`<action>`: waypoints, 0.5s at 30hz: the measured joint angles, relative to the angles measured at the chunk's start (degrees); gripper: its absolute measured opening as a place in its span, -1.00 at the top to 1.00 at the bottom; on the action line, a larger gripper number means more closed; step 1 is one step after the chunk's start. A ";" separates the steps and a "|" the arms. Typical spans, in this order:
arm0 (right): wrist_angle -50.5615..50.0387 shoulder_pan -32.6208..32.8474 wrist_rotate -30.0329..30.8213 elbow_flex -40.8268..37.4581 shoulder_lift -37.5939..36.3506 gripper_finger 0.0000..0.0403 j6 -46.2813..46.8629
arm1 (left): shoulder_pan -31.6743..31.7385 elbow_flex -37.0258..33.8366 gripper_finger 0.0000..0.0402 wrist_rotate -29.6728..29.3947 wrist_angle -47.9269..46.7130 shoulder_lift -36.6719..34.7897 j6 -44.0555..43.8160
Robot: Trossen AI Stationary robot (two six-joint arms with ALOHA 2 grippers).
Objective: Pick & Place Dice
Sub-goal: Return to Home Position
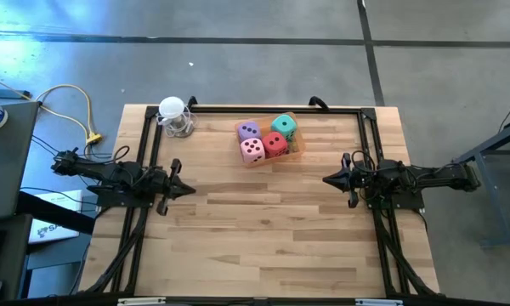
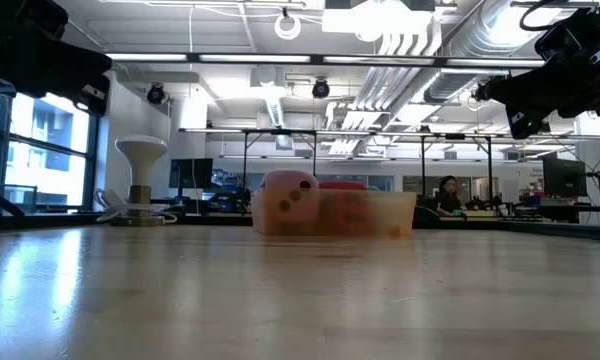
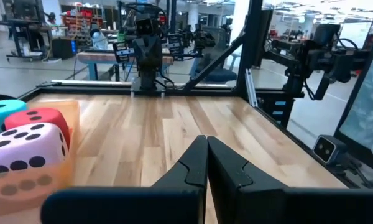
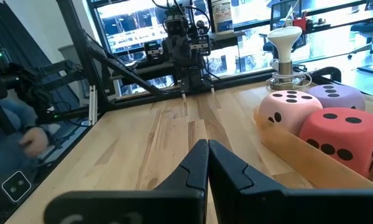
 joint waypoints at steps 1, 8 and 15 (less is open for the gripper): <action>0.01 0.00 0.00 0.00 0.00 0.99 0.00 | 0.00 0.00 1.00 0.00 0.13 0.00 0.02; 0.01 0.00 0.01 0.00 0.01 0.99 0.00 | 0.00 0.00 1.00 0.00 0.62 0.00 1.27; 0.01 0.00 0.01 0.00 0.01 0.99 0.00 | 0.00 0.00 1.00 0.02 0.76 0.00 1.27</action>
